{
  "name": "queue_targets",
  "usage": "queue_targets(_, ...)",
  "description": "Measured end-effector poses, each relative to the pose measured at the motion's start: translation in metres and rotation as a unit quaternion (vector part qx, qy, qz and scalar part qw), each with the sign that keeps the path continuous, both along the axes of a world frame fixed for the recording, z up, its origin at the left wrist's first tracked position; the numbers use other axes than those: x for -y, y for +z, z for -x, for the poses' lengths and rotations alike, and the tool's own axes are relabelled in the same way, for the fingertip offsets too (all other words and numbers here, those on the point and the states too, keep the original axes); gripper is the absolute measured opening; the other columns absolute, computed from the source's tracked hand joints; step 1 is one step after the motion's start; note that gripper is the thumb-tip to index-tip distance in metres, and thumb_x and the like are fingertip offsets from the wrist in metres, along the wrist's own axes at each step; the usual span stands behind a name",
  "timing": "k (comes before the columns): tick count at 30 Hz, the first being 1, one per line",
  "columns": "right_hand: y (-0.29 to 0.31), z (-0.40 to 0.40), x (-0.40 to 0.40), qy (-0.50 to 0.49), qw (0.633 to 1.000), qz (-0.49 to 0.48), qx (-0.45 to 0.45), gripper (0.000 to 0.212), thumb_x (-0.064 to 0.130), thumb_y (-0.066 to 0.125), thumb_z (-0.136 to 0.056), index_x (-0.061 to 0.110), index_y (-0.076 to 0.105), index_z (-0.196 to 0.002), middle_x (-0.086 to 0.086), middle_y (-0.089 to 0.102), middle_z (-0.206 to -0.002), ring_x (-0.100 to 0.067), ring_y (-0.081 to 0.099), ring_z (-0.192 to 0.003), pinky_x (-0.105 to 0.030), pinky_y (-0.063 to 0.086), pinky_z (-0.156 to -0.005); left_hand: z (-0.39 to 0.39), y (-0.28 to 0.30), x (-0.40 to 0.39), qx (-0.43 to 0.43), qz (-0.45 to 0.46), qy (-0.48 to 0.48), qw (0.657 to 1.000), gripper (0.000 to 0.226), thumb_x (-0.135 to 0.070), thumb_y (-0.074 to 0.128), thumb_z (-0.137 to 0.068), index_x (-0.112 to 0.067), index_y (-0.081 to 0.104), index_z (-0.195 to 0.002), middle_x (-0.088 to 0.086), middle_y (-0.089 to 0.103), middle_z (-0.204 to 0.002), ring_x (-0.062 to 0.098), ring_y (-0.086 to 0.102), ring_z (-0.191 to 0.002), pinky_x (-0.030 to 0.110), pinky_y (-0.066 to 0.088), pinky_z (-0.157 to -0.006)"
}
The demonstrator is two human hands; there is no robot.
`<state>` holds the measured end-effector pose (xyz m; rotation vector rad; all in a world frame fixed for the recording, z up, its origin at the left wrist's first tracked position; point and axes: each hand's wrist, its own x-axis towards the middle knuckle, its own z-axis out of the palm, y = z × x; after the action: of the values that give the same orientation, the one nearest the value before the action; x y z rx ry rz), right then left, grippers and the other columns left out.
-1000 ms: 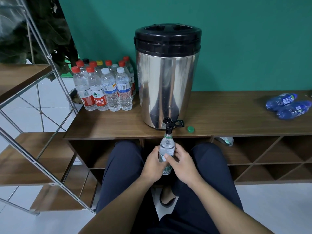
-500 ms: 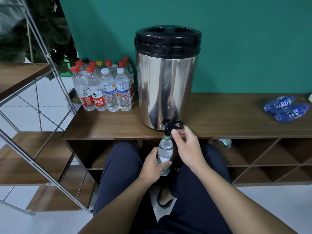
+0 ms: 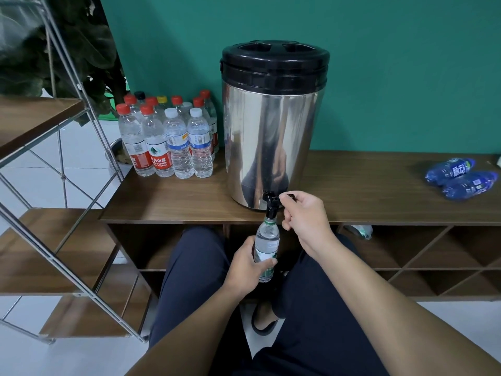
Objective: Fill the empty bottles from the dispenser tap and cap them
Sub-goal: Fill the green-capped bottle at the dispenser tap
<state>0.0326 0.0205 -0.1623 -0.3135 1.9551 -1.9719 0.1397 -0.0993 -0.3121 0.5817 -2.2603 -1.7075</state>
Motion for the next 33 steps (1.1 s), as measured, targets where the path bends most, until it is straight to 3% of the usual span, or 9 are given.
queue_targets(13, 0.006, 0.004, 0.004, -0.007, 0.999, -0.016, -0.029, 0.014, 0.007, 0.068, -0.105, 0.0, 0.078, -0.097, -0.003, 0.051, -0.059, -0.015, 0.041, -0.054, -0.03, 0.038, -0.048, 0.002, -0.003, 0.001, -0.001, 0.005, -0.005, 1.0, 0.049, -0.027, 0.094, -0.087, -0.038, 0.065, -0.125, -0.015, 0.078, -0.115, 0.004, 0.075, -0.108, 0.041, 0.063, -0.103)
queue_targets(18, 0.014, 0.01, 0.009, 0.024, 0.966, -0.124, -0.225, 0.02, 0.016, 0.069, -0.102, 0.017, 0.074, -0.083, 0.004, 0.06, -0.056, -0.011, 0.049, -0.053, -0.03, 0.042, -0.059, 0.001, -0.004, 0.002, 0.003, 0.002, -0.005, 1.0, 0.047, -0.027, 0.094, -0.087, -0.038, 0.066, -0.123, -0.015, 0.079, -0.115, 0.005, 0.075, -0.109, 0.041, 0.063, -0.103)
queue_targets(22, 0.015, 0.007, 0.01, 0.04, 0.937, -0.157, -0.309, 0.023, 0.024, 0.074, -0.103, 0.016, 0.069, -0.082, -0.003, 0.05, -0.055, -0.013, 0.041, -0.055, -0.033, 0.04, -0.061, 0.001, -0.002, 0.002, 0.003, 0.004, -0.007, 1.0, 0.048, -0.028, 0.094, -0.087, -0.04, 0.066, -0.124, -0.016, 0.079, -0.116, 0.005, 0.075, -0.109, 0.042, 0.063, -0.103)
queue_targets(25, 0.016, 0.005, 0.0, 0.067, 0.951, -0.112, -0.281, 0.023, 0.04, 0.079, -0.101, 0.021, 0.075, -0.088, -0.006, 0.057, -0.061, -0.011, 0.048, -0.06, -0.034, 0.046, -0.067, 0.0, -0.003, 0.003, 0.005, 0.009, -0.003, 1.0, 0.048, -0.027, 0.094, -0.087, -0.039, 0.066, -0.124, -0.016, 0.078, -0.115, 0.004, 0.075, -0.109, 0.041, 0.063, -0.102)
queue_targets(28, 0.012, 0.01, -0.02, 0.035, 0.957, -0.104, -0.27, 0.034, 0.048, 0.063, -0.109, 0.022, 0.076, -0.091, -0.002, 0.063, -0.069, -0.011, 0.057, -0.067, -0.035, 0.049, -0.073, 0.001, -0.005, 0.005, 0.007, 0.01, 0.0, 1.0, 0.049, -0.025, 0.095, -0.086, -0.036, 0.067, -0.124, -0.015, 0.079, -0.114, 0.003, 0.075, -0.106, 0.04, 0.063, -0.101)
queue_targets(31, -0.011, 0.035, -0.035, -0.029, 0.915, -0.249, -0.317, 0.034, 0.056, 0.061, -0.109, 0.025, 0.076, -0.112, 0.009, 0.064, -0.084, -0.013, 0.062, -0.081, -0.036, 0.05, -0.077, 0.001, -0.005, 0.005, 0.016, 0.01, 0.001, 1.0, 0.048, -0.023, 0.096, -0.085, -0.034, 0.068, -0.122, -0.015, 0.079, -0.112, 0.002, 0.075, -0.104, 0.039, 0.063, -0.1)
queue_targets(33, -0.026, 0.052, -0.041, -0.018, 0.865, -0.378, -0.33, 0.046, 0.055, 0.065, -0.107, 0.021, 0.07, -0.138, 0.002, 0.064, -0.112, -0.021, 0.066, -0.096, -0.039, 0.055, -0.085, 0.002, -0.006, 0.005, 0.018, 0.001, 0.001, 1.0, 0.047, -0.021, 0.096, -0.085, -0.034, 0.068, -0.121, -0.015, 0.08, -0.112, 0.003, 0.077, -0.104, 0.041, 0.063, -0.101)
